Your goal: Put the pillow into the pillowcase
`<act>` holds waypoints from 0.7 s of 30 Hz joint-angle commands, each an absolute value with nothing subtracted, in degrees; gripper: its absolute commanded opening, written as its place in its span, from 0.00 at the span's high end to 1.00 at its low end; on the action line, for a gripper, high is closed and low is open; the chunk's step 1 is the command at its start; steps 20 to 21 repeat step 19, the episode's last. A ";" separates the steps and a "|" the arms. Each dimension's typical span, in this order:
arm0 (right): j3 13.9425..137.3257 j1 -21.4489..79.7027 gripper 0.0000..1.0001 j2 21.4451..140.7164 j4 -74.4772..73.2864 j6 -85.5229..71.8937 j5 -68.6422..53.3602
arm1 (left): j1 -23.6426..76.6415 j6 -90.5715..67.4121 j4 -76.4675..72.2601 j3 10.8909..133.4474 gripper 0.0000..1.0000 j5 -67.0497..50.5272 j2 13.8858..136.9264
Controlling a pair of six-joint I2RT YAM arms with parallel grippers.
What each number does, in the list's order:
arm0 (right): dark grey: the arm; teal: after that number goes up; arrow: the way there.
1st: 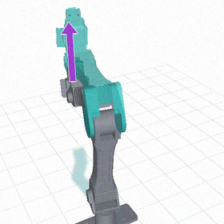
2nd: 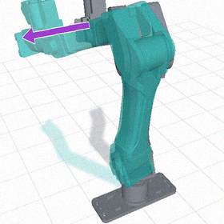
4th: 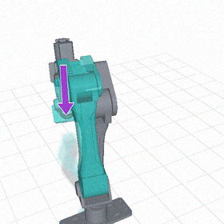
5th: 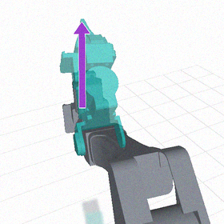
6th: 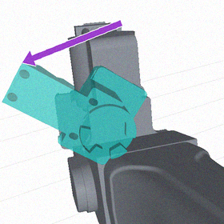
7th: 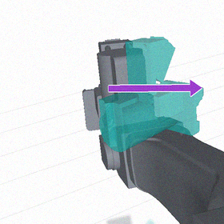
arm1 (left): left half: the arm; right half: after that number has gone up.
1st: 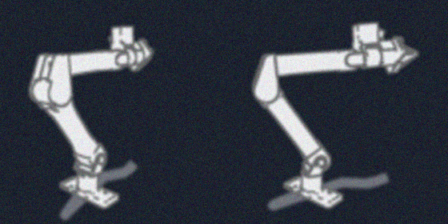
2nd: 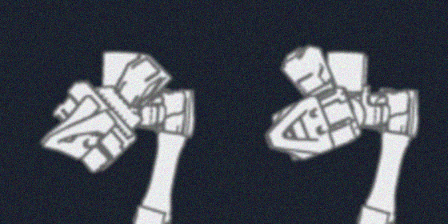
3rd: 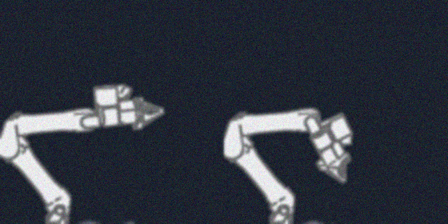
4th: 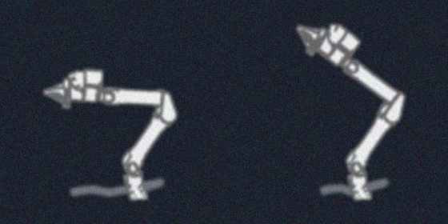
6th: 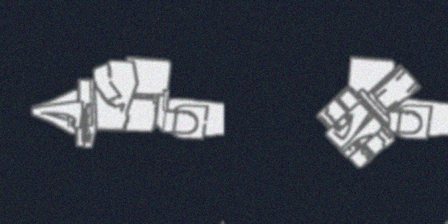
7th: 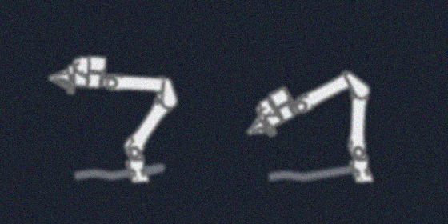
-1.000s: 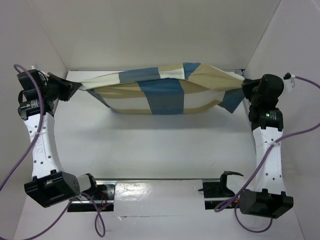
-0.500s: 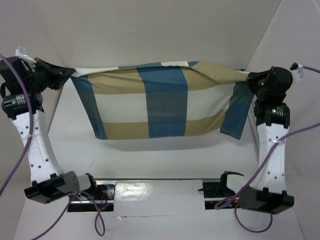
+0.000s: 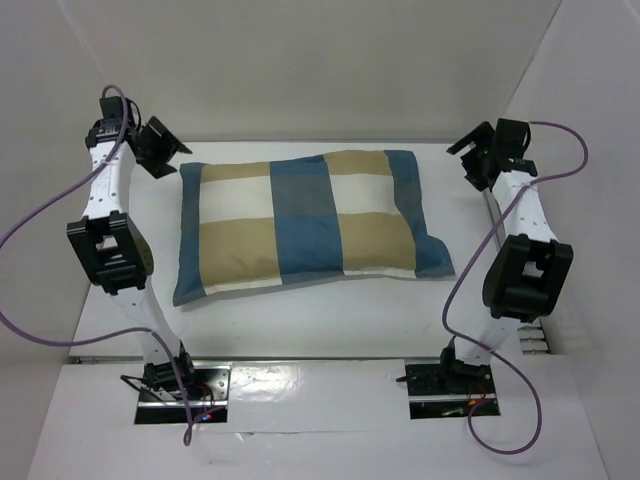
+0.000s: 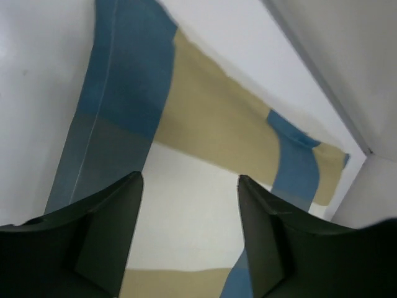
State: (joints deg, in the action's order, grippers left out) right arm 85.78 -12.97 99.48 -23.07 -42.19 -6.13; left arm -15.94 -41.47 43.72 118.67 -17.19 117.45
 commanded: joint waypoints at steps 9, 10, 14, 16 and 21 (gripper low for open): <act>85.87 -1.50 0.01 91.49 -29.87 -24.35 11.57 | -6.69 -27.60 40.61 96.35 0.29 -12.41 94.85; 85.87 -0.28 0.01 92.54 -31.10 -24.35 17.08 | -3.98 -26.47 40.61 92.67 0.28 -11.87 92.57; 85.34 -0.26 0.01 94.13 -34.54 -25.40 20.91 | 2.71 -24.09 40.61 85.09 0.28 -9.50 87.91; 83.85 -0.26 0.01 93.61 -34.54 -25.92 21.70 | 5.61 -24.08 40.61 81.93 0.28 -8.01 86.40; 81.74 0.26 0.01 92.29 -32.34 -27.24 21.71 | 8.60 -23.56 40.61 79.38 0.28 -7.47 84.12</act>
